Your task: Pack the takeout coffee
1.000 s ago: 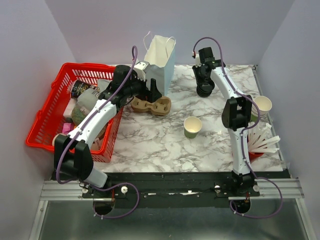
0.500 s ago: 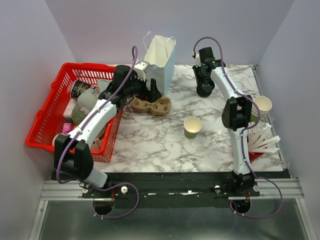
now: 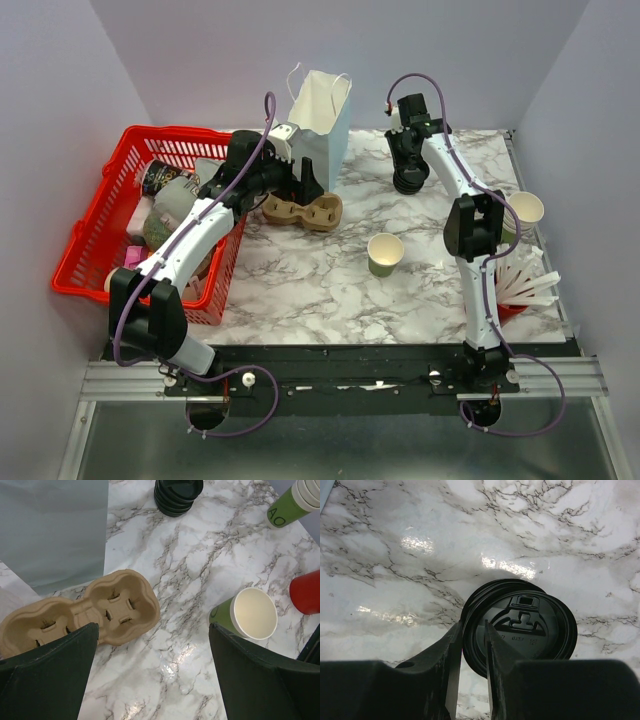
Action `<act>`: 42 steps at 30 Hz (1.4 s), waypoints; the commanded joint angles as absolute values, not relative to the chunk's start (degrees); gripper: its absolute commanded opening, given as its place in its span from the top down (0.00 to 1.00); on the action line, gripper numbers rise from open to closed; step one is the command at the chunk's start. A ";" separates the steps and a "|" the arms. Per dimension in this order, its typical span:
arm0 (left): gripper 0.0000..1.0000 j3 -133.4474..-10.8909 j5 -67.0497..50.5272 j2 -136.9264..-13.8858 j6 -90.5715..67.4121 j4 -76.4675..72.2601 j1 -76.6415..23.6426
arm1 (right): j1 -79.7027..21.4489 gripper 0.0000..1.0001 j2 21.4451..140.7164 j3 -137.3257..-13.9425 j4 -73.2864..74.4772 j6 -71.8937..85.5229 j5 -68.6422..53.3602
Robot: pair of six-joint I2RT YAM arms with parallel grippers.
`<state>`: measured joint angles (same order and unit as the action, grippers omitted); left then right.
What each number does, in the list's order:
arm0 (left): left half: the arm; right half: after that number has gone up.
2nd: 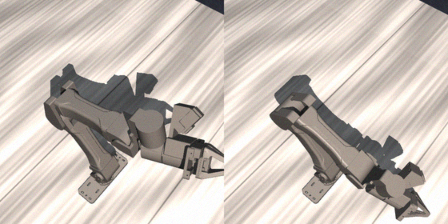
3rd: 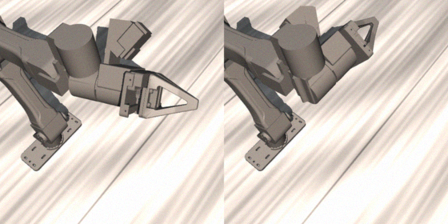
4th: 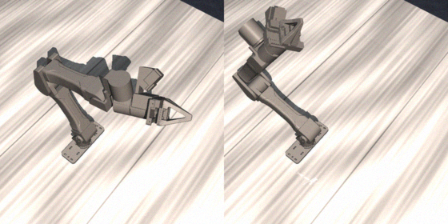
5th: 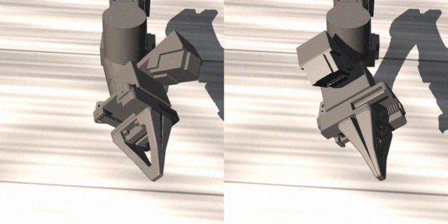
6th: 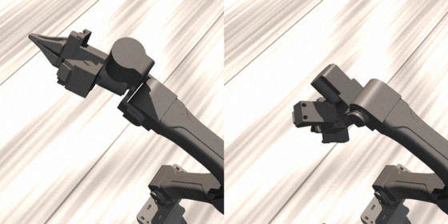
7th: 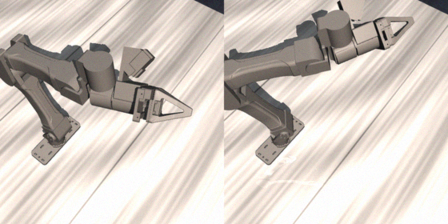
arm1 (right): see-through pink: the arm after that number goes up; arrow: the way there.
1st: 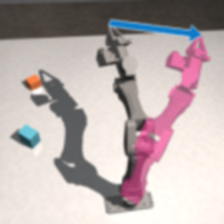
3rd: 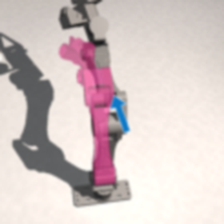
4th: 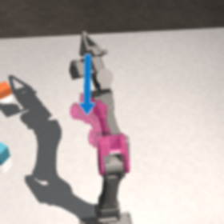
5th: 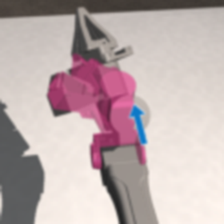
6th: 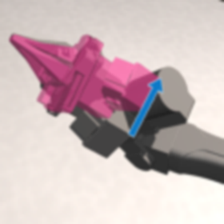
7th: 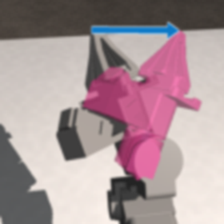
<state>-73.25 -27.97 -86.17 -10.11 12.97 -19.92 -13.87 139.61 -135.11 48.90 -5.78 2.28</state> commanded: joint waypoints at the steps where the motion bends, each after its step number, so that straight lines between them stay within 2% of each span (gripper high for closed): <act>1: 0.01 -73.74 -27.69 -86.31 -10.55 12.83 -19.60 | -13.62 0.68 137.55 -136.67 47.99 -4.83 1.76; 20: 0.01 -73.56 -27.77 -86.57 -10.90 12.30 -19.69 | -12.75 0.72 137.55 -135.88 47.99 -5.10 2.20; 25: 0.01 -73.74 -27.86 -86.75 -11.07 12.31 -19.69 | -12.83 0.69 137.99 -135.18 48.86 -5.54 1.05; 34: 0.01 -73.74 -27.77 -86.75 -11.16 12.48 -19.60 | -12.75 0.68 138.96 -133.95 48.96 -6.85 6.24; 42: 0.01 -73.83 -27.77 -87.10 -11.25 12.22 -19.60 | -12.83 0.62 139.04 -132.98 49.83 -7.99 6.76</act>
<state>-73.25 -27.97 -86.39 -10.76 12.95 -19.92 -13.02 139.61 -134.17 49.04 -6.68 4.62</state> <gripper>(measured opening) 0.988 0.381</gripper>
